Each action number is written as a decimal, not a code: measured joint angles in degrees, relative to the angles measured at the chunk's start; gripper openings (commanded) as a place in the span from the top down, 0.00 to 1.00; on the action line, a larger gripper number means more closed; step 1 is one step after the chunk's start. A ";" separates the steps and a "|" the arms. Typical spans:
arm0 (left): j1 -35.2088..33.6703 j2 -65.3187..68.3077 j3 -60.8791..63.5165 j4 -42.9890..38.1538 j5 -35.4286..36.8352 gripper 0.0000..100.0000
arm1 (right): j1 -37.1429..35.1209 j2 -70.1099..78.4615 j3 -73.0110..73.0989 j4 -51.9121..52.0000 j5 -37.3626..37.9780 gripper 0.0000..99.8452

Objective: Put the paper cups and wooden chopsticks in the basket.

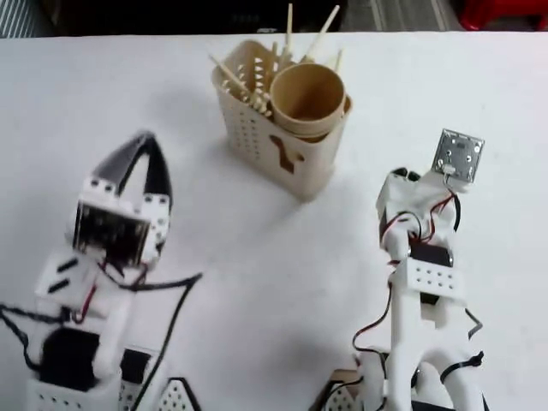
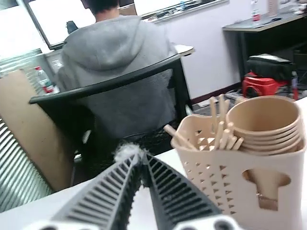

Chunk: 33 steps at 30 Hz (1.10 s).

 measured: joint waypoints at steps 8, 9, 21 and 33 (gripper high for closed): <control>-7.30 -14.33 16.35 0.44 0.00 0.98 | -2.02 -18.81 0.00 16.97 -0.26 0.95; -8.44 -15.56 18.11 0.44 0.00 0.98 | -2.20 -22.59 0.00 19.69 -0.26 0.95; -17.14 -20.13 30.15 4.92 0.00 0.98 | -9.05 -60.84 6.15 35.34 -0.26 0.81; -17.41 -20.13 41.85 6.68 -0.53 0.98 | -11.25 -66.55 14.86 35.78 -0.26 0.81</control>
